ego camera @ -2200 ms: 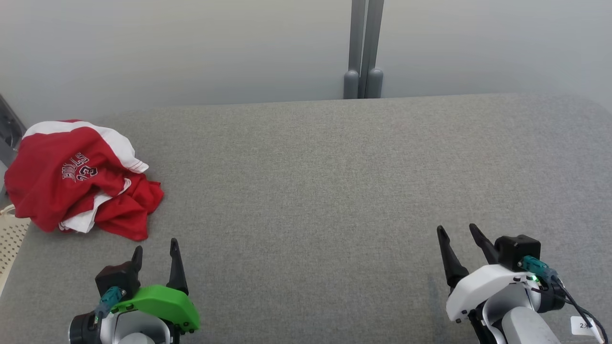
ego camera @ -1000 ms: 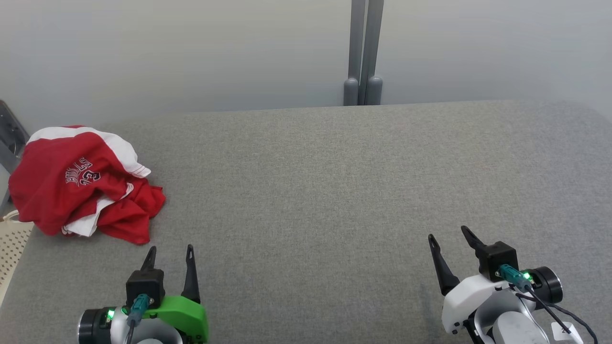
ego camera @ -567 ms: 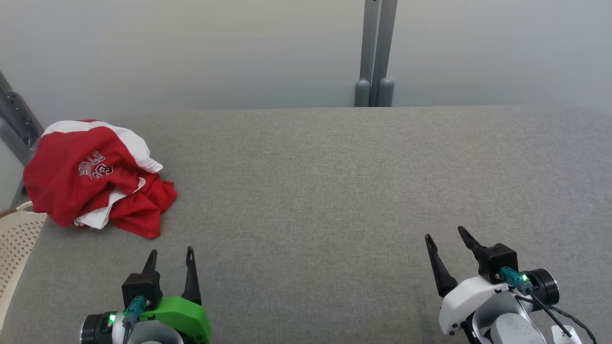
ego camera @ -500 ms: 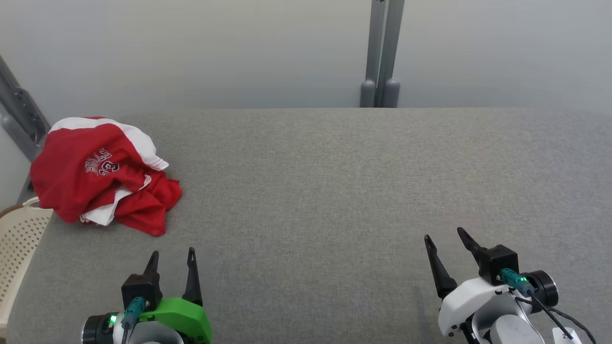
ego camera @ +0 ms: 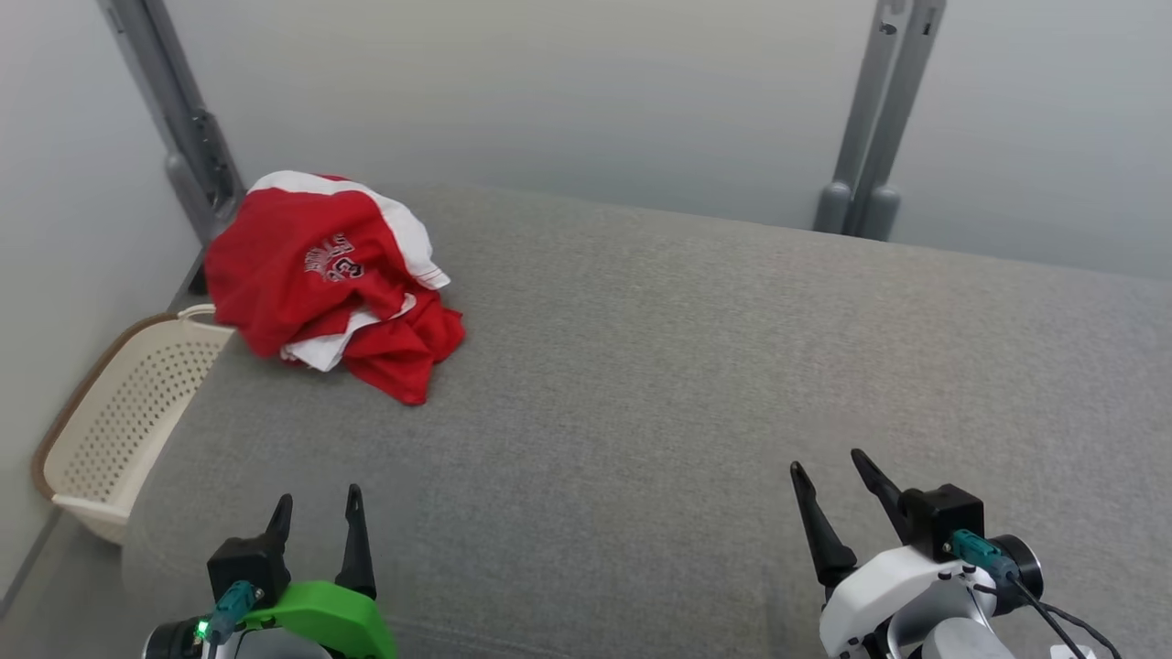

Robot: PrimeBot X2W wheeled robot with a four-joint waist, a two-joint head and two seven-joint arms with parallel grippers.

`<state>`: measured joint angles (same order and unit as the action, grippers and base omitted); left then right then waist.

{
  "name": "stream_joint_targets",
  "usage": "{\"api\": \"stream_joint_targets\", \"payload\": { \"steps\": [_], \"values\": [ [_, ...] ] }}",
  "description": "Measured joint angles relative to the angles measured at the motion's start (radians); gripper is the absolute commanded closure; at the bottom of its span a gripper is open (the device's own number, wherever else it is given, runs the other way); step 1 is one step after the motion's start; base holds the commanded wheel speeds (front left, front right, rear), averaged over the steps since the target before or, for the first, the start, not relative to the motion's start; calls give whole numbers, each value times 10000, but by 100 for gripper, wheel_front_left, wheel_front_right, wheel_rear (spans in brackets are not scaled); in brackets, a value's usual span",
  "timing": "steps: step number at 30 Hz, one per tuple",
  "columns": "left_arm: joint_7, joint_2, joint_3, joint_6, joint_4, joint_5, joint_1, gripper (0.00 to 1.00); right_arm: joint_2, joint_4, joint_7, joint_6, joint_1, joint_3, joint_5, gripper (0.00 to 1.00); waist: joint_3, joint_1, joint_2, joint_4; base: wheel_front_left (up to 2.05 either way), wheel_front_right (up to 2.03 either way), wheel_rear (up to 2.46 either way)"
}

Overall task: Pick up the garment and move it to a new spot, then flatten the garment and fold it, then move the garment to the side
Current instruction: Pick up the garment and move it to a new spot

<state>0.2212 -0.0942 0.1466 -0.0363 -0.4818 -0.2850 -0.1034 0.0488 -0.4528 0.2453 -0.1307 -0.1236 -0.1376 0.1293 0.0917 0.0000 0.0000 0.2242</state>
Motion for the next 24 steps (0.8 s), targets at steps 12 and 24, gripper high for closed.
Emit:
{"api": "stream_joint_targets", "payload": {
  "steps": [12, 24],
  "values": [
    [-313, -284, -94, -251, 640, -61, 448, 0, -8, -98, 117, 0, 12, -378, 385, 0, 123, 0, 0, 1585, 0, 0, 0],
    [-437, -466, -142, -479, 1039, -132, 591, 0, -8, -140, 132, 0, 9, -424, 441, 0, 106, 0, 0, 2274, 0, 0, 0]
  ]
}}
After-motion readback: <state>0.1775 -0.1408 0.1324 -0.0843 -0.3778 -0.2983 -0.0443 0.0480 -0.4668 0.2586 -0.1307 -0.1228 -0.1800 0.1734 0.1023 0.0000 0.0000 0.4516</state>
